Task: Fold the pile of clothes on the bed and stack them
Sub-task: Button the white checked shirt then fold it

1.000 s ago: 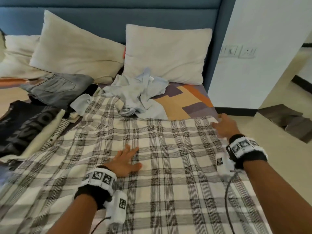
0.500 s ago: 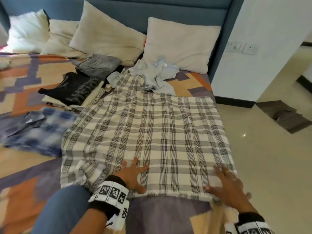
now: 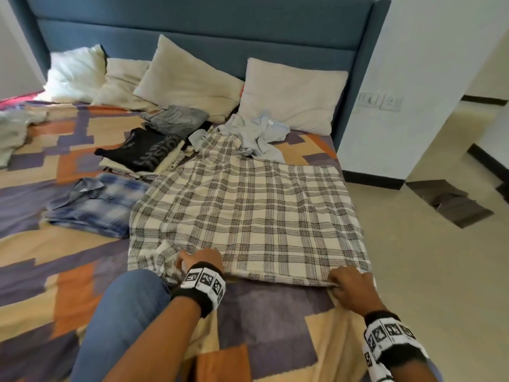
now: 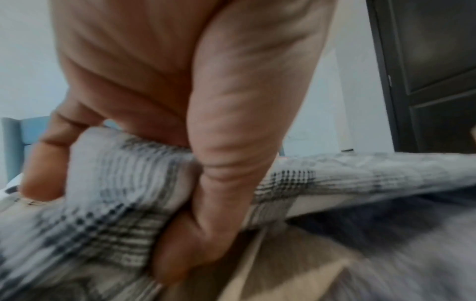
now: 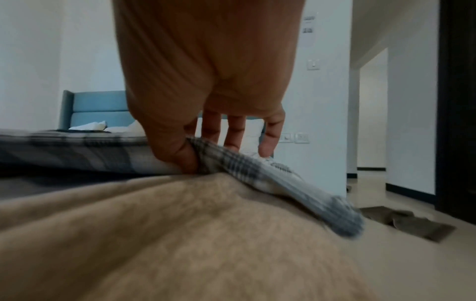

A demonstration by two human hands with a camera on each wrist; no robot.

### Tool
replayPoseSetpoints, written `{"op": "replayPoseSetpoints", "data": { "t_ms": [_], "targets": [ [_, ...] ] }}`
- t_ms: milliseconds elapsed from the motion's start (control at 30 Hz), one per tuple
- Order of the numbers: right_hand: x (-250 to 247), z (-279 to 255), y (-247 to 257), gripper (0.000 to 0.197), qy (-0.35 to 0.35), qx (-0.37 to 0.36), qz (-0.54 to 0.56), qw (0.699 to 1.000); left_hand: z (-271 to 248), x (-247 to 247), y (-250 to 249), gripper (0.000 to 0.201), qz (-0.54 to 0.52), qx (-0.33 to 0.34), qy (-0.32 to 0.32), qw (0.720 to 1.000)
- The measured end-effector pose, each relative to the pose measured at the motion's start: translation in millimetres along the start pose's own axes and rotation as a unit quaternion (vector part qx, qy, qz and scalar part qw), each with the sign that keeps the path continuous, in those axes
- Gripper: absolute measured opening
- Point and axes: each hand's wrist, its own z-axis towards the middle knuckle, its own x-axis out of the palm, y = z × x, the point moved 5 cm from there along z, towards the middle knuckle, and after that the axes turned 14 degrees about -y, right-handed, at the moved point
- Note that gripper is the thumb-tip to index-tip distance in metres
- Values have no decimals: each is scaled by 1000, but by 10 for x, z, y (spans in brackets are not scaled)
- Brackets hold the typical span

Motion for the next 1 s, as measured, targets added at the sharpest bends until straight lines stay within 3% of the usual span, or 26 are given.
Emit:
{"op": "replayPoseSetpoints", "data": {
  "t_ms": [67, 200, 333, 433, 567, 767, 900, 1000],
  "targets": [
    [-77, -24, -109, 17, -38, 42, 27, 998, 15, -142, 98, 20, 17, -13, -33, 999],
    [-181, -13, -404, 21, -94, 119, 104, 983, 100, -282, 419, 26, 54, -60, -77, 994],
    [-257, 100, -634, 30, -123, 163, 198, 959, 365, -453, 787, 7, -107, -98, -99, 984],
    [-338, 291, -774, 17, -203, 177, 274, 923, 656, -627, 997, 33, -266, -47, -187, 945],
    [-400, 662, -878, 12, -281, 187, 320, 885, 967, -880, 961, 32, -349, 85, -295, 885],
    [-368, 1327, -937, 18, -305, 232, 360, 850, 1882, -1118, 777, 42, -223, 169, -313, 908],
    [-304, 1820, -1022, 25, -296, 248, 334, 860, 2399, -1240, 583, 55, -79, 228, -329, 913],
    [-217, 2142, -1079, 27, -275, 247, 298, 880, 2663, -1237, 447, 69, 5, 219, -334, 917]
  ]
}}
